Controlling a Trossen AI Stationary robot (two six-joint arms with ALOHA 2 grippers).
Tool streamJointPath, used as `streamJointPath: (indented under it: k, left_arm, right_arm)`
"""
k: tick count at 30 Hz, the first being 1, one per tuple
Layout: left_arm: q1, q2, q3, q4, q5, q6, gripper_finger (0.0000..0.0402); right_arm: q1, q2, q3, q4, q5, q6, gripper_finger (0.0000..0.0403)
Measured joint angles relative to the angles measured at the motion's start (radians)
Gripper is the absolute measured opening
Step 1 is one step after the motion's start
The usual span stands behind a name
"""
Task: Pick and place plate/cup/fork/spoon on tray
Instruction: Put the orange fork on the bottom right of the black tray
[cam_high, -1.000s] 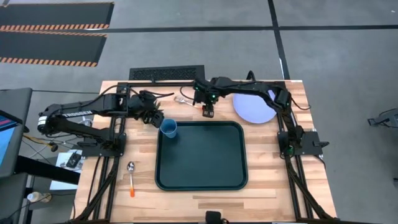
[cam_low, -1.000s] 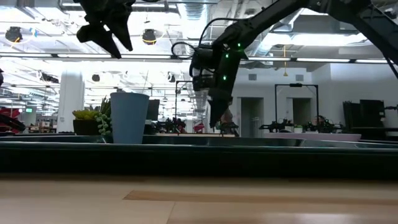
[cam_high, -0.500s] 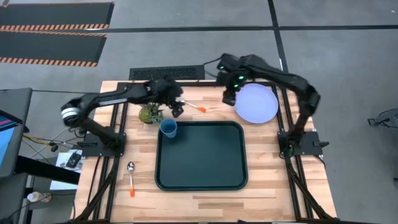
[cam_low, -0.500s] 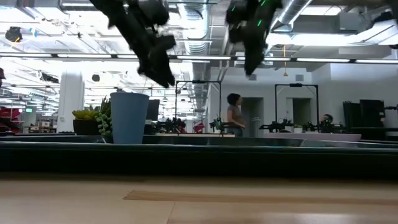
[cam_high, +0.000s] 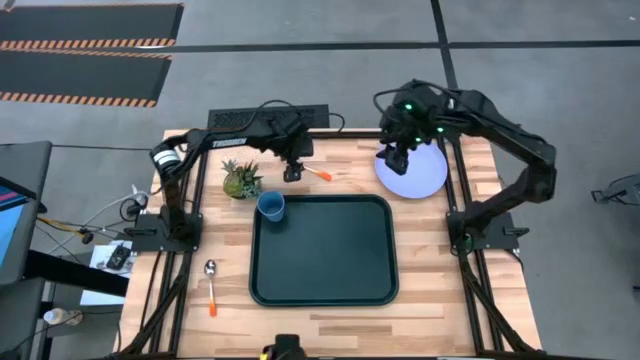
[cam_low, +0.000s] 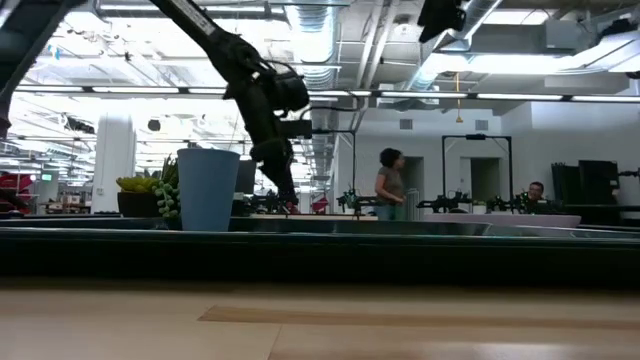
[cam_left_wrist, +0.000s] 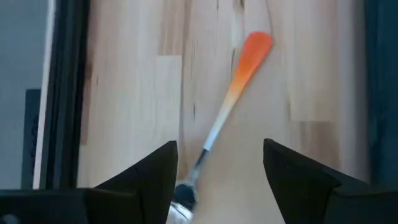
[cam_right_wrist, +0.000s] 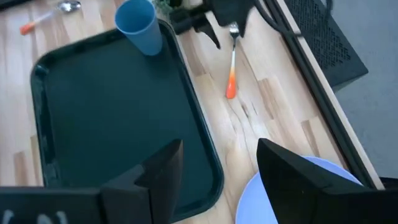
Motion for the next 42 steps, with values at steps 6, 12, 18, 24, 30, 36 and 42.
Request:
streamJointPath:
  k: [6,12,18,24,30,36,42]
  left_arm:
    - [0.032,0.099,0.088,-0.111,0.018,0.136,0.0222]
    - [0.040,0.164,0.099,-0.131,-0.013,0.185,0.0222]
    - [0.038,0.181,0.097,-0.144,-0.061,0.198,0.0192]
    - [0.036,0.181,0.092,-0.150,-0.112,0.192,0.0064]
    - [0.025,0.181,0.092,-0.137,-0.131,0.167,0.0011]
    - [0.014,0.137,0.092,-0.135,-0.116,0.042,0.0005]
    - [0.028,0.012,0.091,-0.068,0.005,-0.171,0.0002]
  right_arm:
    - [0.035,-0.030,0.000,-0.017,0.003,0.034,0.0230]
    - [0.058,-0.028,-0.001,-0.041,0.034,0.041,0.0230]
    - [0.085,-0.023,-0.002,-0.040,0.038,0.063,0.0230]
    - [0.104,-0.023,-0.002,-0.040,0.038,0.080,0.0230]
    - [0.130,-0.023,-0.002,-0.041,0.038,0.098,0.0230]
    - [0.173,-0.089,-0.002,-0.029,0.051,0.161,0.0230]
    - [0.223,-0.196,-0.002,-0.030,0.214,0.247,0.0230]
